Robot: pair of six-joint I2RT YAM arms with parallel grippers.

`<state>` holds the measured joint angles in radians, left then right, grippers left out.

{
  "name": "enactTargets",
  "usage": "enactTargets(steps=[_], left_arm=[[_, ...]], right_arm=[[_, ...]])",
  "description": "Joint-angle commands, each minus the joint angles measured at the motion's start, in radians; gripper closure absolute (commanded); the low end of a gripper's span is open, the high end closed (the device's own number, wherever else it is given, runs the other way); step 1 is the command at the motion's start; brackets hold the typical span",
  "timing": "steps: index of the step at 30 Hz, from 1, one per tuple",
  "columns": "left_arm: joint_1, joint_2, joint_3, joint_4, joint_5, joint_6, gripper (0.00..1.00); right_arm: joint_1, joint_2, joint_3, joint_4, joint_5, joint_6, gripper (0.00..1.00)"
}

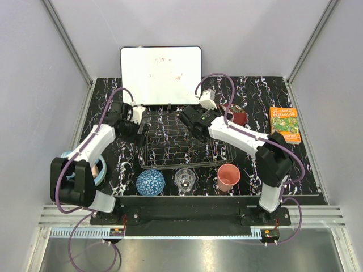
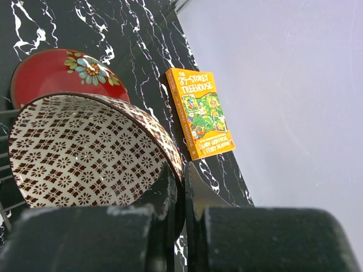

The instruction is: Load the mixed dishes into the dish rack

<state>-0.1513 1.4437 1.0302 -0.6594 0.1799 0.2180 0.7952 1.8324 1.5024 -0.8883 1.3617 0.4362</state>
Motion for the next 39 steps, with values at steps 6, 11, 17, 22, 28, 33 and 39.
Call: enactTargets(steps=[6,11,17,22,28,33,39], left_arm=[[-0.013,-0.132,0.125,-0.075,-0.16,0.069,0.03],[-0.03,-0.29,0.172,-0.205,-0.103,0.121,0.01],[-0.146,-0.465,0.127,-0.342,-0.066,0.207,0.01],[-0.35,-0.542,-0.008,-0.398,-0.129,0.233,0.01],[-0.536,-0.588,-0.169,-0.342,-0.256,0.225,0.01],[-0.576,-0.575,-0.222,-0.29,-0.287,0.241,0.01],[-0.633,-0.574,-0.297,-0.246,-0.3,0.225,0.01]], right_arm=[[0.059,0.027,0.016,0.002,0.113,0.013,1.0],[0.065,0.048,0.021,-0.046,0.071,0.079,1.0],[0.067,0.175,0.113,-0.37,0.037,0.44,0.99],[0.078,0.321,0.239,-0.735,0.017,0.722,0.89],[0.108,0.298,0.237,-0.736,-0.026,0.768,0.51],[0.111,0.239,0.239,-0.736,-0.033,0.754,0.33],[0.114,0.104,0.309,-0.739,-0.098,0.734,0.1]])
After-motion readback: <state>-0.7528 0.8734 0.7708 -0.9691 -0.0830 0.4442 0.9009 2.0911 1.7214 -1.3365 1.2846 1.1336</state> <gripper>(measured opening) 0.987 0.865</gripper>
